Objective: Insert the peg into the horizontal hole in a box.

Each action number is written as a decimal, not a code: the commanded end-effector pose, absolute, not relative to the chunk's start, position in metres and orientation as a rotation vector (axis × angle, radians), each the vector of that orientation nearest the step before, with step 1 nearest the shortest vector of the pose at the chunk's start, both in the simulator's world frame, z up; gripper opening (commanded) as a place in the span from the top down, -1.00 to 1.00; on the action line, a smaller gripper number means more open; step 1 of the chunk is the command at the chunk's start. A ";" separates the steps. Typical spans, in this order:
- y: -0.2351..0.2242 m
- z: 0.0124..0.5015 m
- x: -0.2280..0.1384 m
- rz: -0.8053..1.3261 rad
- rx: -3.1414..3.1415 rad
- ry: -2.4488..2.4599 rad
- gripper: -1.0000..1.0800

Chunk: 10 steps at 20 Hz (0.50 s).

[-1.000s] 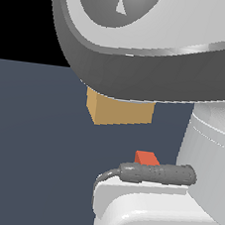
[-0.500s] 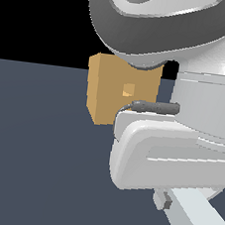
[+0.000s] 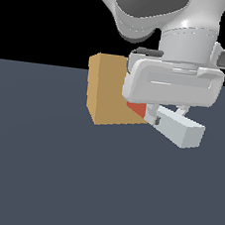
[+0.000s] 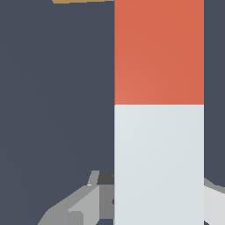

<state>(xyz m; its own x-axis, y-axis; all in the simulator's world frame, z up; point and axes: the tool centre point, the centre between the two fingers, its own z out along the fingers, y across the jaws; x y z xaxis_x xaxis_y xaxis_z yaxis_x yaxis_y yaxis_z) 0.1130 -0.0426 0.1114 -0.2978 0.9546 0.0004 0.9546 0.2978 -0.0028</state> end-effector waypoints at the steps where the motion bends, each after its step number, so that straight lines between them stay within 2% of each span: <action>1: -0.021 0.125 0.113 0.002 -1.832 -2.553 1.00; 5: -0.001 0.135 0.113 0.001 -1.804 -2.573 1.00; 10: 0.002 0.137 0.113 0.001 -1.800 -2.575 1.00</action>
